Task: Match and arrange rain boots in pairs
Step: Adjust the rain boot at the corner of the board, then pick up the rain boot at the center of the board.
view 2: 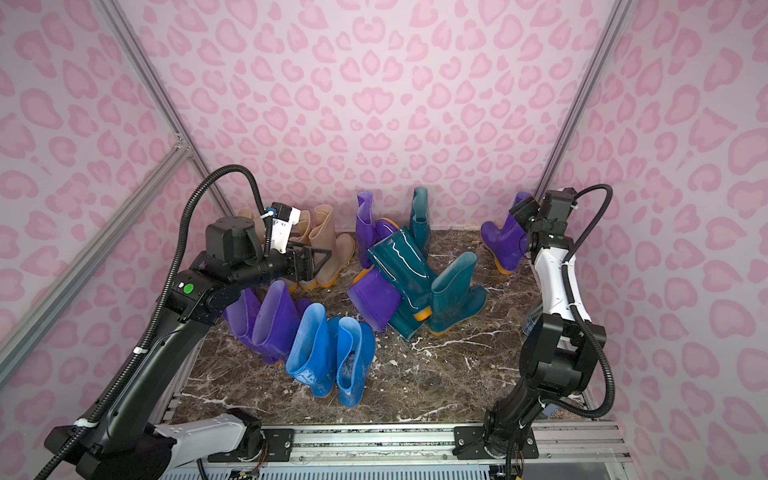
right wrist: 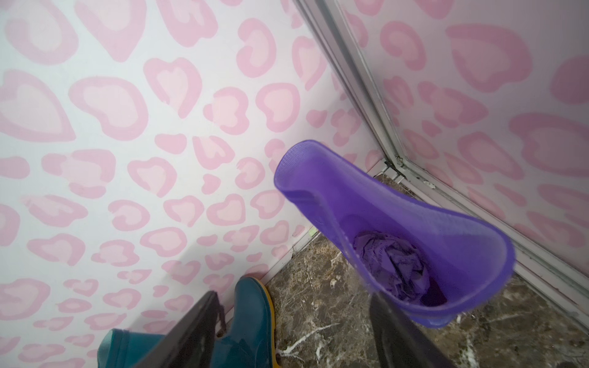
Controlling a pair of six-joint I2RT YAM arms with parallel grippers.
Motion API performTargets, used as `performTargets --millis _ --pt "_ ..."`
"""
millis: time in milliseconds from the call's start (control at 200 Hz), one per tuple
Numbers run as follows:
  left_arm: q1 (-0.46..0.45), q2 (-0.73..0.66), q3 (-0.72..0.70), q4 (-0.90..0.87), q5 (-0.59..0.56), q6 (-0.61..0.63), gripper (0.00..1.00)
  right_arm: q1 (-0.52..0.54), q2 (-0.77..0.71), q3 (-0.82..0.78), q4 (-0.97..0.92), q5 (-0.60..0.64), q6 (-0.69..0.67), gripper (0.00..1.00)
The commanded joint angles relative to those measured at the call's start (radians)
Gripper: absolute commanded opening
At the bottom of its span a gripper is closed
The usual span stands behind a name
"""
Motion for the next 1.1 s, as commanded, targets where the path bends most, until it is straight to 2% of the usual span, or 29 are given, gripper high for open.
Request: performTargets --millis 0,120,215,350,435,500,555,660,730,935,990,1095 --pt "0.0 0.015 0.02 0.019 0.026 0.014 0.81 0.042 -0.039 -0.001 -0.051 0.036 -0.115 0.81" --pt "0.0 0.032 0.019 0.026 0.051 0.006 0.82 0.127 -0.106 -0.016 -0.09 0.079 -0.204 0.84" --pt "0.0 0.054 0.014 0.042 0.088 -0.016 0.82 0.251 -0.159 -0.053 -0.125 0.132 -0.251 0.85" --pt "0.001 0.074 0.016 0.047 0.091 -0.026 0.82 0.535 -0.245 -0.118 -0.147 0.298 -0.346 0.86" --pt "0.001 0.06 0.006 0.05 0.034 -0.026 0.82 0.746 -0.292 -0.141 -0.141 0.44 -0.405 0.85" --pt "0.001 0.035 -0.013 0.058 -0.042 -0.026 0.82 0.887 -0.318 -0.185 -0.101 0.489 -0.474 0.78" --pt "0.002 0.018 -0.026 0.058 -0.106 -0.033 0.82 0.963 -0.316 -0.202 -0.093 0.52 -0.481 0.71" --pt "0.016 -0.012 -0.05 0.059 -0.171 -0.071 0.82 1.013 -0.278 -0.209 -0.108 0.517 -0.5 0.67" --pt "0.029 -0.034 -0.073 0.063 -0.217 -0.1 0.82 1.03 -0.241 -0.218 -0.096 0.491 -0.519 0.67" --pt "0.088 -0.108 -0.139 0.083 -0.244 -0.161 0.83 1.081 -0.128 -0.218 -0.07 0.462 -0.58 0.84" --pt "0.094 -0.115 -0.138 0.074 -0.242 -0.162 0.83 1.078 -0.088 -0.186 -0.11 0.516 -0.533 0.87" --pt "0.107 -0.125 -0.126 0.057 -0.254 -0.157 0.83 1.076 -0.022 -0.14 -0.164 0.482 -0.544 0.88"
